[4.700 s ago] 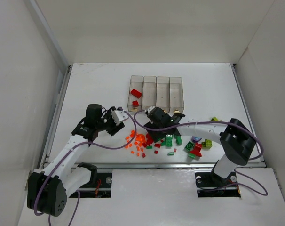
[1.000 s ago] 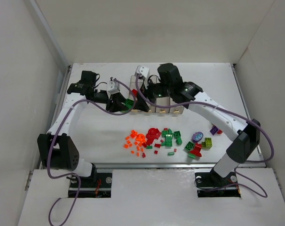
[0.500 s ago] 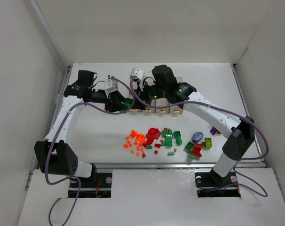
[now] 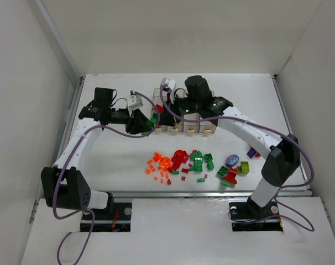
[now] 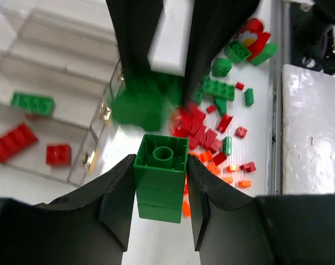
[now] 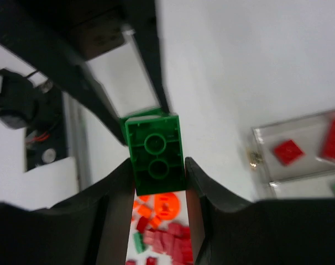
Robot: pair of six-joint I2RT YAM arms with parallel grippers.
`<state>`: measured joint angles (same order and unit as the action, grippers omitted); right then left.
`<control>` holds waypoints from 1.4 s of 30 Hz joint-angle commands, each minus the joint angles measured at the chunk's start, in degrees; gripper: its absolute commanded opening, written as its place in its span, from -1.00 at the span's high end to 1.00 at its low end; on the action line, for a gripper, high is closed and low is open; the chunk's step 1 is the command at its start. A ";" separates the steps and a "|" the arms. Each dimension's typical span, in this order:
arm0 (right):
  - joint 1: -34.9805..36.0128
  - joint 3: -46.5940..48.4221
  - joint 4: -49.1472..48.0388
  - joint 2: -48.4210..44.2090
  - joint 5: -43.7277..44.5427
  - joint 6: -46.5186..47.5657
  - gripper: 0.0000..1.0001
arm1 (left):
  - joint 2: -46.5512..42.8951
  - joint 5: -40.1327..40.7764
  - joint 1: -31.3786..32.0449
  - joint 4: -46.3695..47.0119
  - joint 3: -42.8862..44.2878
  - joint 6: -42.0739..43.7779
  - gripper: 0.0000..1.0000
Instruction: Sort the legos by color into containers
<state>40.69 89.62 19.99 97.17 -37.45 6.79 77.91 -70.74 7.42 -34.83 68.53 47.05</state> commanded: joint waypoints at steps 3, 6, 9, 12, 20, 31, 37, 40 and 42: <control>-10.01 0.98 -10.67 -3.66 0.71 -6.17 1.00 | -0.22 11.32 -1.88 5.38 -5.08 -8.72 1.00; -11.33 2.21 -11.20 -0.93 1.32 -8.35 1.00 | 1.27 12.38 -2.41 6.00 -5.08 -9.52 1.00; -12.74 4.67 -11.90 5.54 5.53 -12.56 1.00 | 2.68 12.90 -2.93 6.52 -3.68 -10.13 1.00; -14.14 8.79 -11.29 14.06 12.12 -16.62 1.00 | 3.30 12.91 -2.94 7.14 -2.79 -11.79 1.00; -15.37 22.25 -3.55 29.21 21.81 -20.94 0.85 | 4.44 14.23 -2.94 7.14 0.64 -13.03 1.00; -15.99 20.24 -2.23 27.56 19.61 -19.80 -0.74 | 5.50 14.41 -2.94 7.76 1.16 -12.51 1.00; -15.29 14.89 -3.99 17.65 8.56 -8.50 -0.72 | 6.02 9.93 -2.94 7.76 4.58 -11.98 1.00; -13.27 9.98 -4.61 10.89 -0.85 -1.36 -0.72 | 6.03 5.19 -2.94 6.36 6.43 -11.98 1.00; -12.74 7.07 -5.13 8.05 -5.67 1.12 -0.72 | 6.03 1.67 -2.94 6.35 8.10 -15.03 1.00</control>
<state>25.85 98.96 18.46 111.94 -31.33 -0.19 84.49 -61.39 4.75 -28.14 72.82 34.26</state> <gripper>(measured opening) 0.862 0.344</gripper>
